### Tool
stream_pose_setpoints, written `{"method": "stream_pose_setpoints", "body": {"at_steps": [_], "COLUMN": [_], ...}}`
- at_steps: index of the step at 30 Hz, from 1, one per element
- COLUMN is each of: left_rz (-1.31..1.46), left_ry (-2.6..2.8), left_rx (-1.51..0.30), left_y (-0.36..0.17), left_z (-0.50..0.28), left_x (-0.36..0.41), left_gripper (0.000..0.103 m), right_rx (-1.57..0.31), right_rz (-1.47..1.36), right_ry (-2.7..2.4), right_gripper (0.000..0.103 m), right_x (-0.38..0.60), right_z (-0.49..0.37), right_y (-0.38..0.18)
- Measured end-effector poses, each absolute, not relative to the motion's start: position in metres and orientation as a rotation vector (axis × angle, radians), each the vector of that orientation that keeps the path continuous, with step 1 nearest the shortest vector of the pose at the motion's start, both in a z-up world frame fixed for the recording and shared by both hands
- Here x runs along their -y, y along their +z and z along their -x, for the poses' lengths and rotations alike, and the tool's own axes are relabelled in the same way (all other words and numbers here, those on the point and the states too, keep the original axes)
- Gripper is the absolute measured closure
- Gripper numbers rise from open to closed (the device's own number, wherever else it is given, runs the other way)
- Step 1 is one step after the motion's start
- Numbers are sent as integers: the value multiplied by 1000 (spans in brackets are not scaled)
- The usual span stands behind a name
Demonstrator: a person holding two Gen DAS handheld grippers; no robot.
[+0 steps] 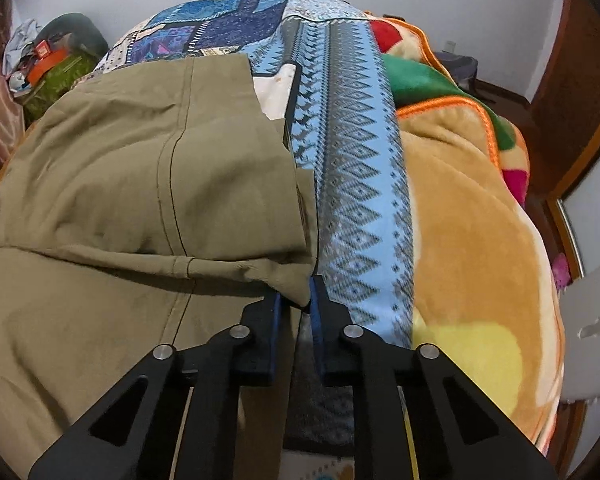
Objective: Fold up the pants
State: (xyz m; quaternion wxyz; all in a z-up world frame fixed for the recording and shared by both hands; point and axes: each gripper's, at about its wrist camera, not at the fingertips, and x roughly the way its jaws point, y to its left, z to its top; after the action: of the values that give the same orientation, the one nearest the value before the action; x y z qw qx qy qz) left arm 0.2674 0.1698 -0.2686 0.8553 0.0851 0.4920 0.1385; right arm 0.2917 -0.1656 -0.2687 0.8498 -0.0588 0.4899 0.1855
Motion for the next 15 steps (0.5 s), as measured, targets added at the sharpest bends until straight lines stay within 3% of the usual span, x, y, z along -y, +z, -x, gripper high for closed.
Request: {"method": "stream_pose_setpoints", "body": {"at_steps": [2, 9, 13, 15], "left_rz": [-59, 44, 96, 99], "left_ry": [260, 186, 87, 53], "left_rx": [-1097, -991, -949, -960], "left_y": [-275, -232, -214, -217], "left_z": [-262, -248, -262, -273], "left_x": [-194, -190, -166, -152], "left_gripper": [24, 24, 23, 23], "right_rx": [-1036, -1044, -978, -936], "right_rz": [108, 70, 18, 5], "right_ry": [390, 393, 416, 428], "right_gripper": [94, 89, 57, 53], "right_x": [171, 184, 191, 189], "right_z": [-286, -270, -265, -268], "right_y": [-268, -251, -227, -217]}}
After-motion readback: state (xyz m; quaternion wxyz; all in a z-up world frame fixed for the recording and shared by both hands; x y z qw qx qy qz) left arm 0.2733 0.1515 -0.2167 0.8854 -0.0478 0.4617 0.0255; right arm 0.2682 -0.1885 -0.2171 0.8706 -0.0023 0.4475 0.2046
